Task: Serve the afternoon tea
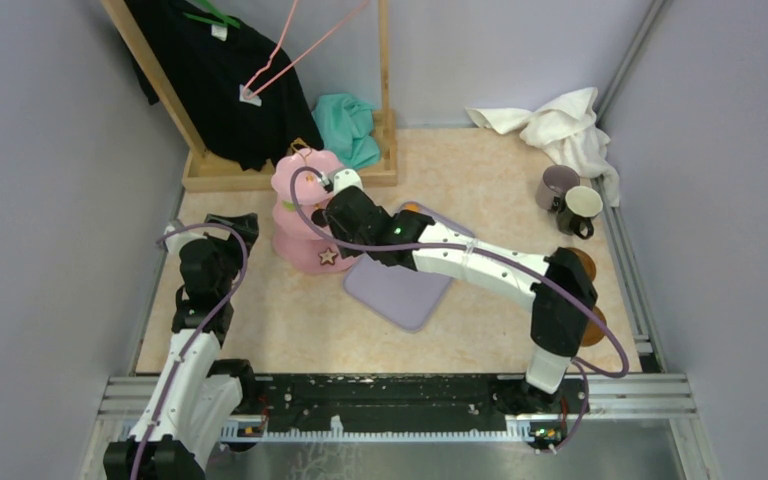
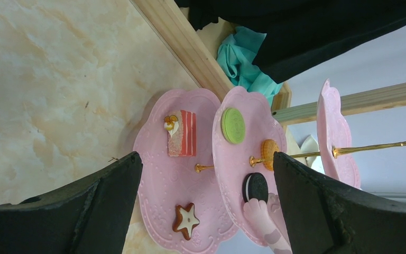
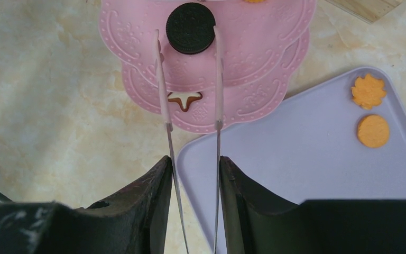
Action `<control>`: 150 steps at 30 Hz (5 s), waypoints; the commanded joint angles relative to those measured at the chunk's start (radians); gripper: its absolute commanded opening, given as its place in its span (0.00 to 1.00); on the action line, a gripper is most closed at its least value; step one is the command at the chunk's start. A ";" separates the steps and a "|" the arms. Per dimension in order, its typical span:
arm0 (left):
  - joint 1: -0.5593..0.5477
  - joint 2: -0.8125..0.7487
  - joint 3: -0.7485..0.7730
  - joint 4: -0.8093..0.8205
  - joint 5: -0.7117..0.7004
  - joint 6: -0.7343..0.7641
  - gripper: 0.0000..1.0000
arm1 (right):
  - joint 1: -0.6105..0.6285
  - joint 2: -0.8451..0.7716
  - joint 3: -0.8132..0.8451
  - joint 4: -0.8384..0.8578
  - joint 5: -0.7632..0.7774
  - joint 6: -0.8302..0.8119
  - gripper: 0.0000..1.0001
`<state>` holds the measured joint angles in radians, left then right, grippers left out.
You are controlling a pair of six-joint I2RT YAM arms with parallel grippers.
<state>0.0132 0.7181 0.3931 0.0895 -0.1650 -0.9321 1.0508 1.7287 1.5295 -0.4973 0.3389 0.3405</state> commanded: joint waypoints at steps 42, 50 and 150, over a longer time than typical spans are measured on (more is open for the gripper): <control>0.006 -0.011 -0.007 0.052 0.018 0.018 0.98 | 0.027 -0.552 -0.657 0.177 0.285 0.110 0.29; 0.006 -0.011 -0.013 0.062 0.028 0.016 0.97 | -0.060 -0.483 -0.771 0.229 0.235 0.171 0.31; 0.006 0.002 -0.015 0.075 0.027 0.013 0.97 | -0.292 -0.478 -0.751 0.270 0.007 0.087 0.14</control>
<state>0.0132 0.7300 0.3824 0.1356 -0.1406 -0.9257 0.7063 1.3392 0.7643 -0.2153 0.2924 0.4141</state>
